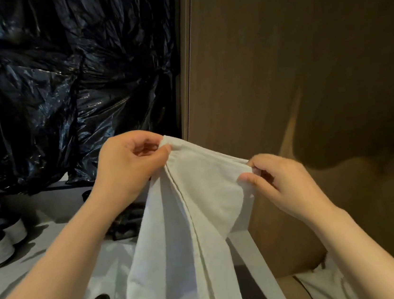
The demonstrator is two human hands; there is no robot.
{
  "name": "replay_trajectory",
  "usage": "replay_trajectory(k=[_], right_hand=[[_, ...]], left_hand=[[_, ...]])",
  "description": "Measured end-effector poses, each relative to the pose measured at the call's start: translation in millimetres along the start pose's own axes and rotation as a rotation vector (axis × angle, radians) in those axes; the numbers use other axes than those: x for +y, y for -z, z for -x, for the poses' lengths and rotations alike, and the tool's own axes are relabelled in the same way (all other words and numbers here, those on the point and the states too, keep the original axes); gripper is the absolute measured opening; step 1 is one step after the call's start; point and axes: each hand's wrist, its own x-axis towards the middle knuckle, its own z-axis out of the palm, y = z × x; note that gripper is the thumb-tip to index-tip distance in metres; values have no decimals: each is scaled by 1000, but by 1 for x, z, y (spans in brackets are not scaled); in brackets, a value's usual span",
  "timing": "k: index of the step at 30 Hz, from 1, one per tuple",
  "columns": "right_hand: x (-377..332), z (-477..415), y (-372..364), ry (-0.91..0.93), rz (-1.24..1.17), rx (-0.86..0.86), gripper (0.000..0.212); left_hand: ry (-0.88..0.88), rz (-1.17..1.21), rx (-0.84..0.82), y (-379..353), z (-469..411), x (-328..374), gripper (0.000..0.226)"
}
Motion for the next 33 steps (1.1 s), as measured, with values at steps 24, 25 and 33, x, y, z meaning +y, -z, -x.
replay_trajectory(k=[24,25,33], right_hand=[[-34,-41,82,27,126,410,37],[-36,-39,81,6,117,407,41],[-75,-40,51,7,-187,226,54]], left_hand=[[-150,271,24,5,-29,49,16],[-157,271,12,3,-28,51,16],[-215,279,-68,-8,-12,65,17]])
